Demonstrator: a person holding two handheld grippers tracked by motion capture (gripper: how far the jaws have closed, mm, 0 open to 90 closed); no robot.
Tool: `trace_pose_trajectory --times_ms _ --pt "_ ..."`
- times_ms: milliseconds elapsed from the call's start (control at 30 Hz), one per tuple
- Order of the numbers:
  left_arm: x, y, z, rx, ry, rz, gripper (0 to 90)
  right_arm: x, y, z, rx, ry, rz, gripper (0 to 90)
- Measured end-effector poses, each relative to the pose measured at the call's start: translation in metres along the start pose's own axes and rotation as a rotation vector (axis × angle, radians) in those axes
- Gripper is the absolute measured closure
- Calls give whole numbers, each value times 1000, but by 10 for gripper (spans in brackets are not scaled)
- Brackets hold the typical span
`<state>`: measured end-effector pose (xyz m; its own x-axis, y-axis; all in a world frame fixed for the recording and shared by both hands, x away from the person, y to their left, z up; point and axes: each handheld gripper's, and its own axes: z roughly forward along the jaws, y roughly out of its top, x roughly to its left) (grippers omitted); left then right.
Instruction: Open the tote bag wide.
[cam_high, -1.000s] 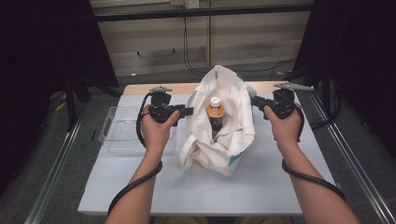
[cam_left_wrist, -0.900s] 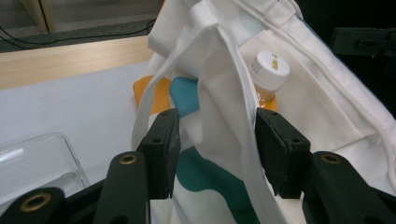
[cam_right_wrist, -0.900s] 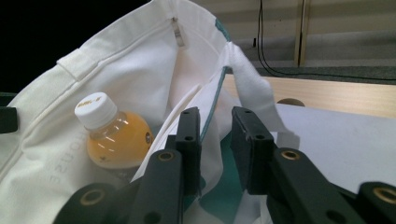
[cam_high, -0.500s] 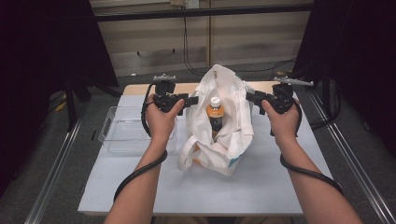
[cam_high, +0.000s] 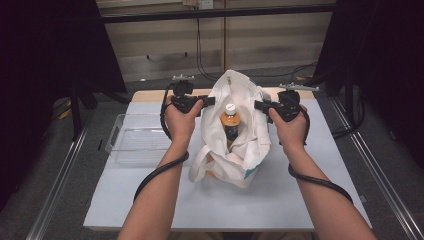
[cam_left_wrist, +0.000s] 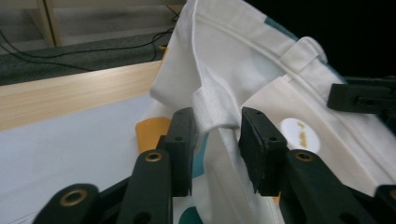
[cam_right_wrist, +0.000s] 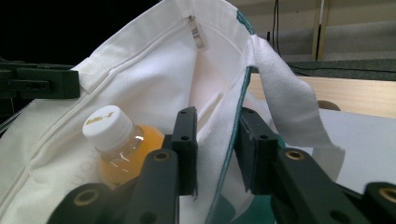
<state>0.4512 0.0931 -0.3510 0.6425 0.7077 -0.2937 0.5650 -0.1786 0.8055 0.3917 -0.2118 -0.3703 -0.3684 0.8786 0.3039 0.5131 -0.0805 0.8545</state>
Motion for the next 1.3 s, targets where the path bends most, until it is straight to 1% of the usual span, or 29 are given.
trace_pose_trajectory --times_ms 33,67,100,133,233,300,333,367,400,467,500,567,667,733,767,800,900,933,967,1067,1100,1133,1167,1267,1300 --pt "1 -1 0 9 3 -11 688 0 0 0 2 1 -2 746" --pt "4 -2 0 21 13 -10 725 -1 0 1 15 -22 -23 785" --pt "4 -2 0 21 13 -10 738 -1 0 1 15 -22 -23 785" --pt "6 -3 -1 36 25 -2 748 -3 -1 1 19 -24 -30 813" --pt "12 -7 0 53 53 -19 761 -6 -3 1 24 -37 -31 829" --pt "14 -9 1 60 57 -20 771 -9 -5 2 23 -46 -35 841" --pt "16 -13 5 70 67 -27 776 -10 -6 3 22 -53 -34 844" --pt "16 -13 5 70 67 -27 779 -10 -6 3 22 -53 -34 844" --pt "19 -16 8 71 72 -30 781 -13 -9 4 22 -58 -31 848" --pt "20 -19 10 80 74 -27 785 -16 -11 5 27 -68 -31 851" --pt "21 -20 12 81 82 -27 784 -18 -13 6 28 -73 -35 851" --pt "21 -21 14 83 84 -27 785 -19 -14 7 30 -77 -28 852" --pt "24 -26 19 106 95 -31 788 -27 -22 13 43 -90 -22 855" --pt "24 -27 21 104 100 -32 789 -28 -24 15 45 -90 -15 856" --pt "25 -27 22 123 110 -15 789 -30 -26 17 47 -92 -9 857" --pt "25 -27 24 136 112 -9 791 -33 -30 21 58 -96 -13 858" --pt "25 -29 26 143 117 -12 792 -35 -33 24 67 -101 -12 858" --pt "25 -29 27 149 124 -10 792 -38 -36 28 75 -108 -3 858" --pt "26 -30 29 153 124 -17 792 -40 -38 29 80 -109 0 859" --pt "26 -31 30 166 129 -12 792 -42 -41 31 88 -109 5 858" --pt "25 -31 32 161 132 -18 793 -43 -43 32 89 -112 4 859" --pt "25 -32 33 178 135 -7 793 -44 -45 33 92 -112 8 859" --pt "25 -33 34 173 137 -6 793 -45 -46 33 92 -113 4 859" --pt "24 -35 36 182 137 -4 794 -46 -48 34 95 -116 5 859" --pt "24 -35 36 192 141 0 794 -47 -49 34 96 -116 1 859"
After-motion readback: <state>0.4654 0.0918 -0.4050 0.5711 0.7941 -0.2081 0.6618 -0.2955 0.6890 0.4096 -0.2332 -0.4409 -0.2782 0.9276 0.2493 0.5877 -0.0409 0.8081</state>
